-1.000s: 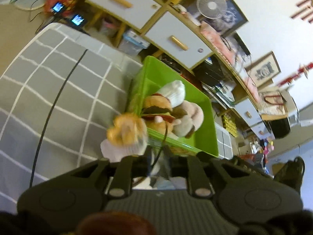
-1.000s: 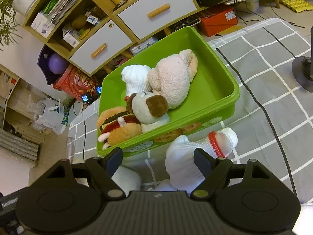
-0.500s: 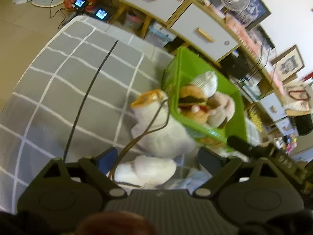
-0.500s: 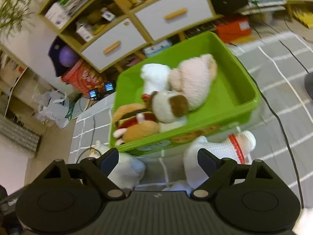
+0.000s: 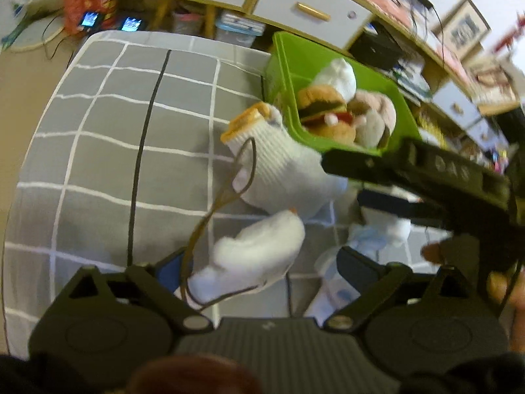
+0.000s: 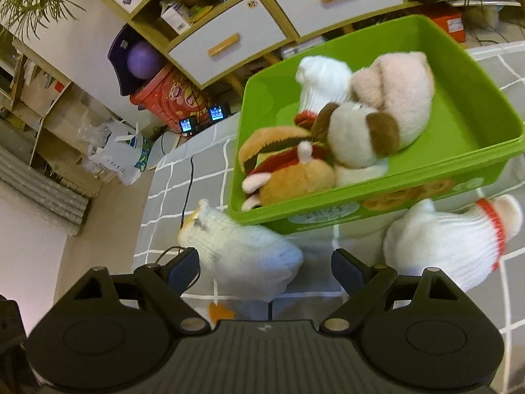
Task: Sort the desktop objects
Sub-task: 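Close the left tool on a white sock while the right tool closes on another white sock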
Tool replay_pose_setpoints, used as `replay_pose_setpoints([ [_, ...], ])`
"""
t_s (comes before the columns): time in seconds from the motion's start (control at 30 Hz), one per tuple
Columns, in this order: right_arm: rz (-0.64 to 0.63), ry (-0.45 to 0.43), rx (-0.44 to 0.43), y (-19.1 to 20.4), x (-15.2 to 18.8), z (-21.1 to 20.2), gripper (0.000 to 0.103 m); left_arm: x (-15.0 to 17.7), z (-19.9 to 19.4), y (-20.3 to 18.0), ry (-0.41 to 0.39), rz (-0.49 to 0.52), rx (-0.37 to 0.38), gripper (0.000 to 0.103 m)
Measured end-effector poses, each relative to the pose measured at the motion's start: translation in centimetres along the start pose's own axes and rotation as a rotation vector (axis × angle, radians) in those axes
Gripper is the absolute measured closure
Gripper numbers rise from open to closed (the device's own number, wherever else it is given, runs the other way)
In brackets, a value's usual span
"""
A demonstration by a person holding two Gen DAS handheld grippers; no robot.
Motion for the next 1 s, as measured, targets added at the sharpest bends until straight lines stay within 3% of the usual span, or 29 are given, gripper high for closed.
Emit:
replay_pose_setpoints([
  [0.27,-0.009,0.034,-0.015,-0.1,0.8,2.6,0.015,1.4,1.2,0.1,0.059,0.084,-0.037,0.032],
  [0.47,-0.084,0.034,0.027,0.6,1.7,3.8,0.015,1.8,1.5,0.1,0.077,0.095,-0.042,0.039],
  [0.57,-0.121,0.013,0.035,0.9,2.1,3.8,0.023,1.8,1.4,-0.2,0.076,0.106,-0.052,0.041],
  [0.6,-0.127,0.006,0.025,1.0,2.2,3.7,0.031,1.9,1.4,-0.2,0.076,0.109,-0.053,0.042],
  [0.8,-0.155,-0.016,0.020,1.5,2.4,3.2,0.051,2.0,0.8,-0.2,0.070,0.101,-0.048,0.060],
  [0.93,-0.156,-0.017,0.012,1.4,2.4,2.6,0.059,1.9,0.5,-0.6,0.065,0.107,-0.044,0.072],
  [1.0,-0.162,-0.016,0.011,1.4,2.4,2.2,0.061,1.8,0.4,-0.7,0.063,0.112,-0.051,0.074],
])
Point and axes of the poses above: each gripper's, at about its wrist camera, not at the fingertips, and z roughly the way its jaws point, y to its left, x to its underside, the point moved 2 cm from there along z, roughly the way its jaws point, and after that the axes turned 10 degrees about z, right-handed, at the moved point
